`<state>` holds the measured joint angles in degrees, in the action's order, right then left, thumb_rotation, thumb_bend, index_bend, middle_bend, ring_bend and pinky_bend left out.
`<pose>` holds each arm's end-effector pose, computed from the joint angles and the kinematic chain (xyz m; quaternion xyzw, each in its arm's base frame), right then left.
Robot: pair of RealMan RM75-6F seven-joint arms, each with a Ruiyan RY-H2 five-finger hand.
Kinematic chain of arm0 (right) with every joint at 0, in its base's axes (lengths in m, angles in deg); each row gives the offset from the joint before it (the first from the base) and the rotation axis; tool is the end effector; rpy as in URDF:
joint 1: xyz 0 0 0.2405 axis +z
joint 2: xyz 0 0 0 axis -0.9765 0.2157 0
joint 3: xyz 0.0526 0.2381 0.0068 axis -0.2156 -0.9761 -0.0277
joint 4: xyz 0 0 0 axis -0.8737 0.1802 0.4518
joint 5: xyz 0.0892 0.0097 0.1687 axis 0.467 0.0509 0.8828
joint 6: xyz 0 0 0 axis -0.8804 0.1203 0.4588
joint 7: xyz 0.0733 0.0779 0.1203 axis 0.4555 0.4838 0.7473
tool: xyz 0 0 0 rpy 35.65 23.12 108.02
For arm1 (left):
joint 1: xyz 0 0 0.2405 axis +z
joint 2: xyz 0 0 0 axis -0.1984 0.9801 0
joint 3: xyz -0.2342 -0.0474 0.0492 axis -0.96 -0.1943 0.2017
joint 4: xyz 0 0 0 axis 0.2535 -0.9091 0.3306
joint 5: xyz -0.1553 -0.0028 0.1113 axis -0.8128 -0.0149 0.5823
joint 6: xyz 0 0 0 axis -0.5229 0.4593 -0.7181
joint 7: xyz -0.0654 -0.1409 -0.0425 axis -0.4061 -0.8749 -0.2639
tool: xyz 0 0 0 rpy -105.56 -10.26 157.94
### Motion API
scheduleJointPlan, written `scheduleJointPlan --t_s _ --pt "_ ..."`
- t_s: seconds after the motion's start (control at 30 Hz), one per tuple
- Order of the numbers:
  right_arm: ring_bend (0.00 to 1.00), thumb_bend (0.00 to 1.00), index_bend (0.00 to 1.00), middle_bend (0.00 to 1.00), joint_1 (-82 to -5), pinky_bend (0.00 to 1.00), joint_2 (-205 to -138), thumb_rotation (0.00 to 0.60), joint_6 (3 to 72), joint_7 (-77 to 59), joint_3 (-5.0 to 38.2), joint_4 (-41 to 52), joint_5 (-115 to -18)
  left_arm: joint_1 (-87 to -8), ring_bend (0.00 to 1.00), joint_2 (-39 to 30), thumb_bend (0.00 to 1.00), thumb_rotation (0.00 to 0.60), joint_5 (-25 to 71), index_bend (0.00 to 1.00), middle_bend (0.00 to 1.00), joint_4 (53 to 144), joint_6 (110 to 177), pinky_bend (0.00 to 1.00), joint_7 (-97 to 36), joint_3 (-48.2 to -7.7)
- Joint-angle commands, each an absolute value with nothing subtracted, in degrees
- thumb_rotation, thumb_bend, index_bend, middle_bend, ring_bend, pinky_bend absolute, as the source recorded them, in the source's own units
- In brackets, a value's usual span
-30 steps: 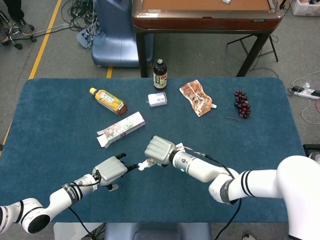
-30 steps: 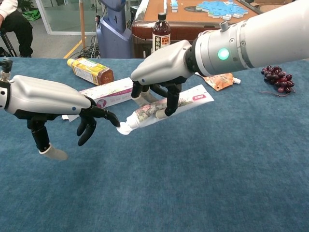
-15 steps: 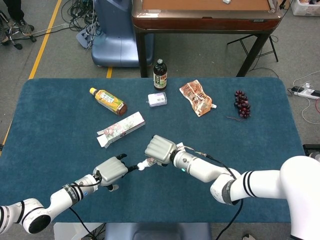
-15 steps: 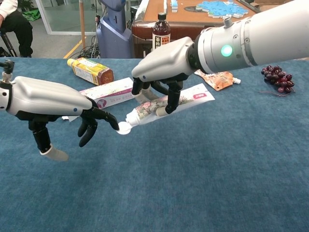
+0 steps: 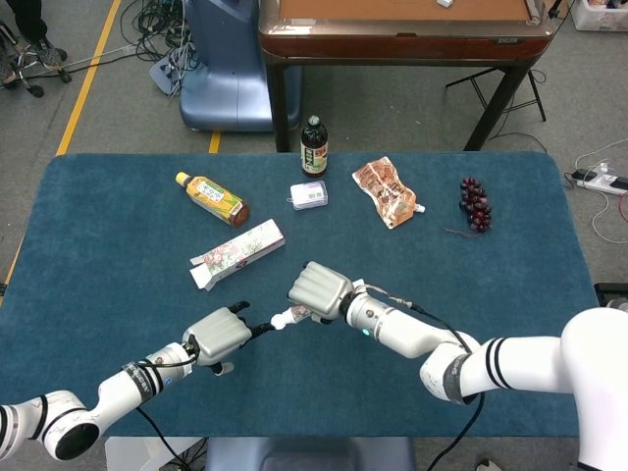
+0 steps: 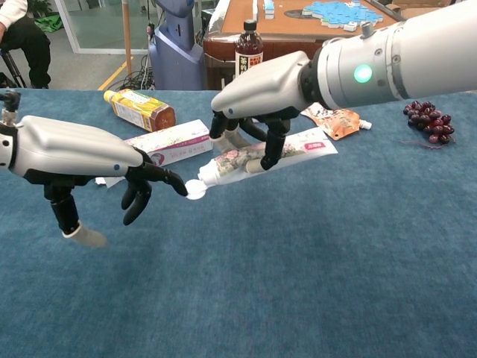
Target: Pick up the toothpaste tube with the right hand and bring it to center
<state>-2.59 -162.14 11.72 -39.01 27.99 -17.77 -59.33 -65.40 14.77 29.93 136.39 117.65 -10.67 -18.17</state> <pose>-0.0145 -0.3450 0.0012 0.9209 -0.1446 0.2363 0.2744 -0.1016 0.2835 0.0352 -0.8941 -0.2909 -0.2287 0.2522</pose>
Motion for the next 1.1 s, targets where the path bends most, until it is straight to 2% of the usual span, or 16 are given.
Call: scheduleJointPlan --t_s 0.03,0.3,0.4,0.63,0.73,0.87,0.9,1.03,1.1 --pt "0.58 0.9 0.74 0.67 -3.9 0.33 -162.8 0.6 12.7 -38.6 28.5 -16.9 -59.5 -64.8 0.39 15.8 0.22 0.6 30.1 0.09 0.47 136.7 118.5 0.04 -10.9 -18.1" --pt "0.57 0.87 0.74 0.64 -8.5 0.33 -166.8 0.598 14.9 -36.7 29.9 -12.5 -61.5 -62.3 0.39 19.0 0.22 0.6 30.7 0.09 0.47 136.8 121.2 0.04 -13.8 -18.0" --pt "0.54 0.82 0.74 0.62 -10.0 0.33 -168.6 0.598 15.5 -36.4 30.4 -10.4 -61.8 -61.1 0.39 20.0 0.22 0.6 31.0 0.09 0.47 136.7 122.1 0.04 -15.1 -17.9" --pt "0.46 0.71 0.59 0.53 -13.1 0.33 -172.6 0.597 17.2 -36.5 30.6 -6.1 -62.4 -58.4 0.39 21.5 0.22 0.6 32.7 0.09 0.47 136.6 124.2 0.04 -16.8 -17.2" --pt "0.45 0.7 0.54 0.51 -13.8 0.33 -173.5 0.597 16.9 -37.3 30.6 -4.9 -62.1 -57.4 0.39 21.9 0.22 0.6 33.6 0.09 0.47 136.4 124.4 0.04 -17.2 -16.7" --pt "0.42 0.65 0.4 0.44 -14.3 0.33 -173.7 0.593 16.8 -38.2 30.2 -4.9 -61.5 -56.4 0.39 22.4 0.22 0.6 34.0 0.09 0.47 136.3 125.1 0.04 -18.1 -16.8" --pt "0.39 0.62 0.33 0.41 -14.4 0.33 -173.7 0.589 16.9 -38.4 30.1 -5.0 -61.2 -56.2 0.39 22.5 0.22 0.6 34.1 0.09 0.47 136.2 125.2 0.04 -18.4 -16.9" --pt "0.24 0.46 0.05 0.19 -15.1 0.29 -172.7 0.535 18.0 -39.4 29.3 -6.2 -60.5 -55.0 0.39 22.7 0.22 0.6 34.2 0.09 0.47 135.8 126.1 0.04 -19.4 -17.1" --pt "0.17 0.38 0.0 0.09 -15.8 0.27 -172.0 0.509 19.3 -39.3 28.7 -7.1 -60.5 -54.3 0.38 22.6 0.22 0.6 33.8 0.09 0.47 135.5 126.8 0.04 -20.4 -17.4"
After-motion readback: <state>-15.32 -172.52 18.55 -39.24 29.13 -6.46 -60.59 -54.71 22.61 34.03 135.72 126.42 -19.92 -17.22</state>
